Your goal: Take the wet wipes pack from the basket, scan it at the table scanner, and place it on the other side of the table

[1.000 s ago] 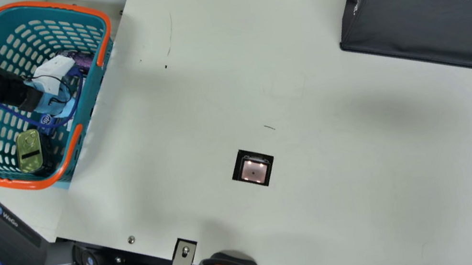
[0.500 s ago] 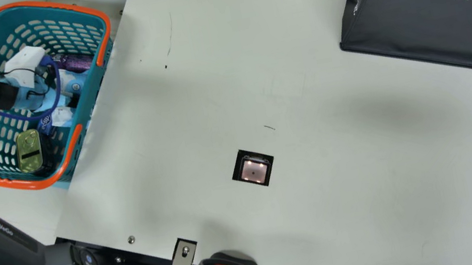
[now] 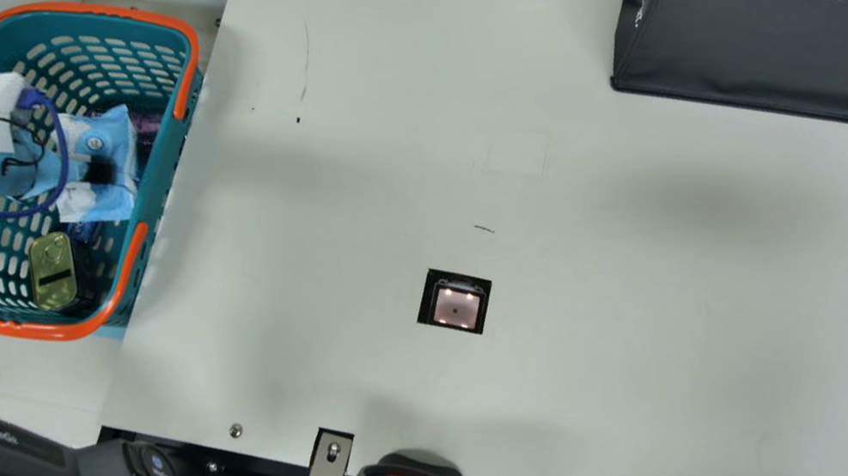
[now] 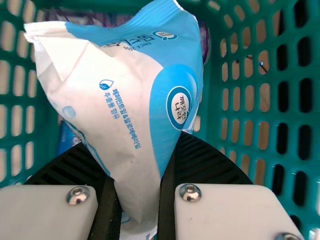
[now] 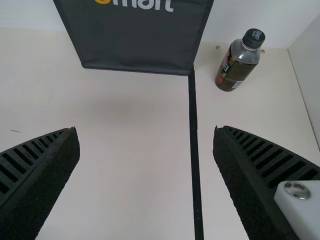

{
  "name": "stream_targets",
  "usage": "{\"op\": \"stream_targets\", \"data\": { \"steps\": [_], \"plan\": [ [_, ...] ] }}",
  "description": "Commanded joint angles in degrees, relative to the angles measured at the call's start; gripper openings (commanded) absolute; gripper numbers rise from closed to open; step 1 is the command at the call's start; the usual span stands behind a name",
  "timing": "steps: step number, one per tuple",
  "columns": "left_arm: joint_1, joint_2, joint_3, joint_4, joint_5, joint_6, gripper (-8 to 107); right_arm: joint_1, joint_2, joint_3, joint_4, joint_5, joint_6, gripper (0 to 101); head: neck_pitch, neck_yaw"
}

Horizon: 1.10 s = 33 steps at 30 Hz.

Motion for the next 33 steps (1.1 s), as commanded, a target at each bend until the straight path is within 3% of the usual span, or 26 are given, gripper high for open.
{"op": "stream_targets", "data": {
  "steps": [1, 17, 33],
  "plan": [
    [0.2, -2.5, 0.3, 0.4, 0.0, -1.6, -8, 0.0, 0.0, 0.0, 0.0, 0.0, 0.0, 95, -1.7, 0.1],
    [0.1, -18.4, -0.4, 5.3, 3.7, -17.3, -8, 0.0, 0.0, 0.0, 0.0, 0.0, 0.0, 95, -1.7, 0.1],
    [-7.2, -29.3, -3.8, 10.9, 9.2, -33.0, -8, 0.0, 0.0, 0.0, 0.0, -0.1, 0.0, 95, -1.7, 0.1]
  ]
}}
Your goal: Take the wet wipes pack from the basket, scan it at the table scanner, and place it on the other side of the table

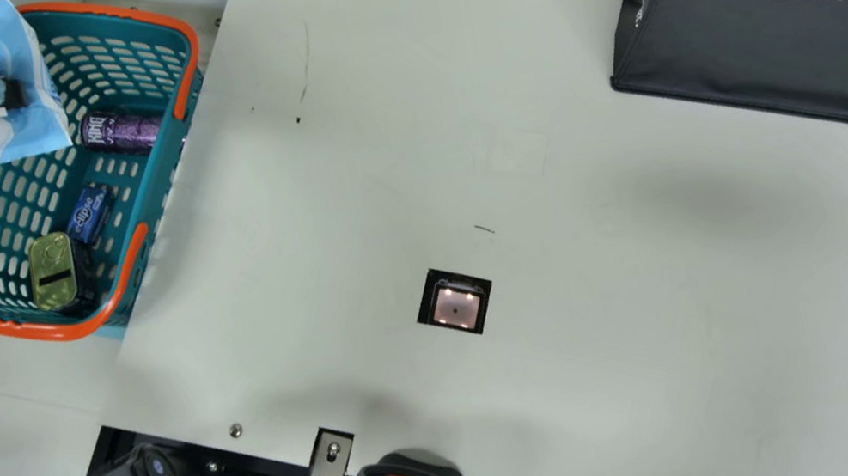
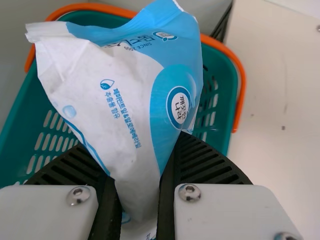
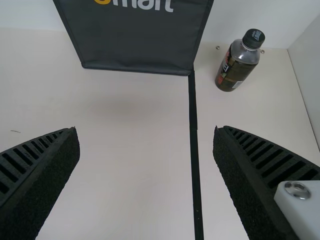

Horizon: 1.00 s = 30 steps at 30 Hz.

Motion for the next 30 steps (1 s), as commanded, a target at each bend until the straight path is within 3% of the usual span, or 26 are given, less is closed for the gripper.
{"op": "stream_targets", "data": {
  "steps": [1, 14, 30],
  "plan": [
    [-1.4, -1.0, -0.2, 0.3, 0.6, -1.9, -8, 0.0, 0.0, 0.0, 0.0, 0.0, 0.0, 95, -1.7, 0.1],
    [-14.3, -6.6, 1.1, 3.7, 2.9, -9.6, -8, 0.0, 0.0, 0.0, 0.0, 0.0, 0.0, 95, -1.7, 0.1],
    [-34.8, -10.4, 5.3, 10.7, 0.8, -21.6, -8, 0.0, 0.0, 0.0, 0.0, 0.0, 0.0, 95, -1.7, 0.1]
  ]
}}
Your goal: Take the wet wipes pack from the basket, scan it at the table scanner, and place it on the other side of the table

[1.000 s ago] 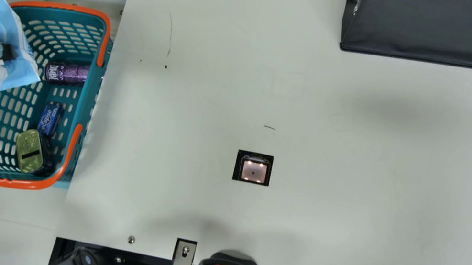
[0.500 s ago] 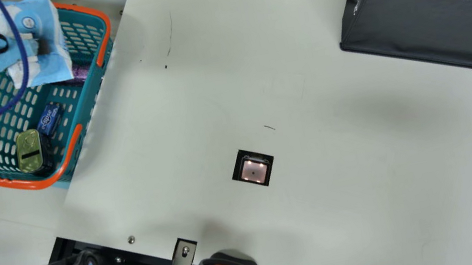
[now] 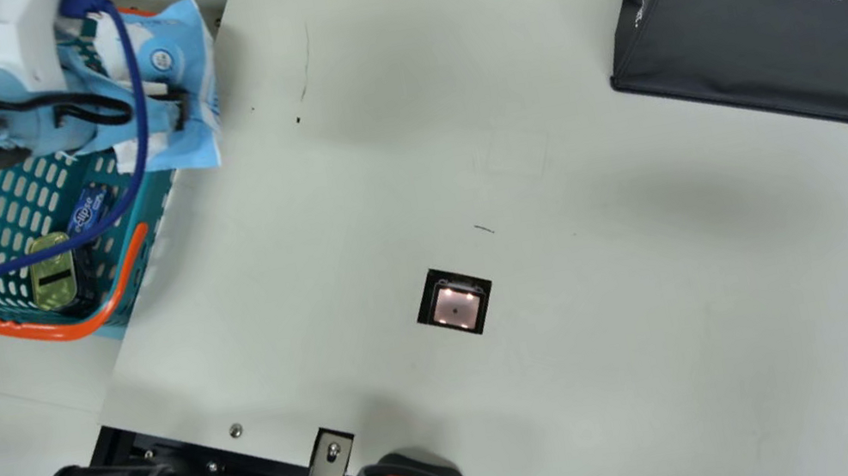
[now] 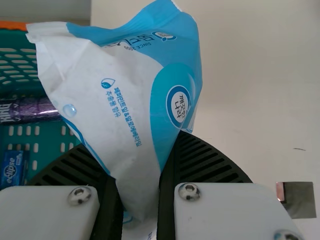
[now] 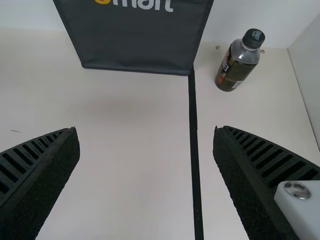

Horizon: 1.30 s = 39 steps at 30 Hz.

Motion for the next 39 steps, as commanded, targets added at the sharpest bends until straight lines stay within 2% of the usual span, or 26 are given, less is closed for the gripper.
{"op": "stream_targets", "data": {
  "steps": [1, 23, 39],
  "plan": [
    [-4.3, -0.3, 0.5, 1.1, -0.3, -2.3, -8, 0.0, 0.0, 0.0, 0.0, 0.0, 0.0, 95, -1.7, 0.1],
    [-32.4, -1.8, 6.2, 11.0, -2.8, -21.8, -8, 0.0, 0.0, 0.0, 0.0, 0.0, 0.0, 95, -1.7, 0.1],
    [-45.7, 0.4, 9.6, 12.3, -5.3, -33.0, -8, 0.0, 0.0, 0.0, 0.0, 0.0, 0.0, 95, -1.7, 0.1]
  ]
}}
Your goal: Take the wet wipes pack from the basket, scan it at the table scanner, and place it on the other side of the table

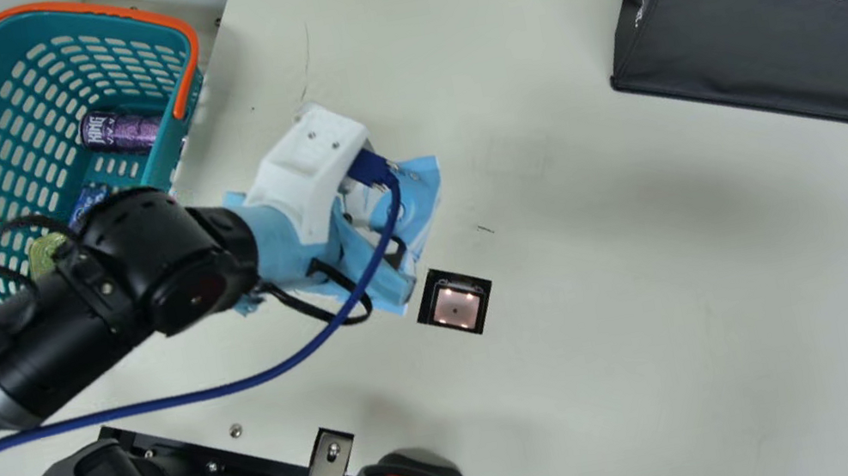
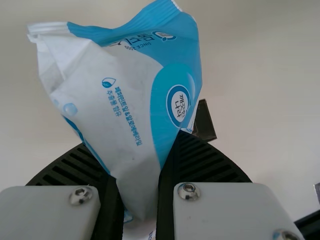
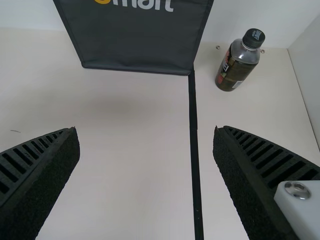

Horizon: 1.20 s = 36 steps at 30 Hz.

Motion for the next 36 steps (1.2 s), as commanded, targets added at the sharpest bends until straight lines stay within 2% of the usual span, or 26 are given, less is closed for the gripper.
{"op": "stream_targets", "data": {
  "steps": [1, 13, 25, 36],
  "plan": [
    [-1.3, 0.4, 0.5, -0.2, -0.5, -1.3, -8, 0.0, 0.0, 0.0, 0.0, 0.0, 0.0, 95, -1.7, 0.2],
    [-6.3, 4.3, 4.0, -1.4, -5.5, -6.6, -8, 0.0, 0.0, 0.0, 0.0, -0.1, 0.0, 95, -1.7, 0.2],
    [-8.6, 8.3, 5.8, -3.5, -9.2, -8.7, -8, 0.0, 0.0, 0.0, 0.0, -0.1, 0.0, 95, -1.7, 0.2],
    [-9.1, 11.2, 6.0, -3.9, -10.7, -10.1, 29, 0.0, 0.0, 0.0, 0.0, -0.1, 0.0, 95, -1.7, 0.2]
  ]
}}
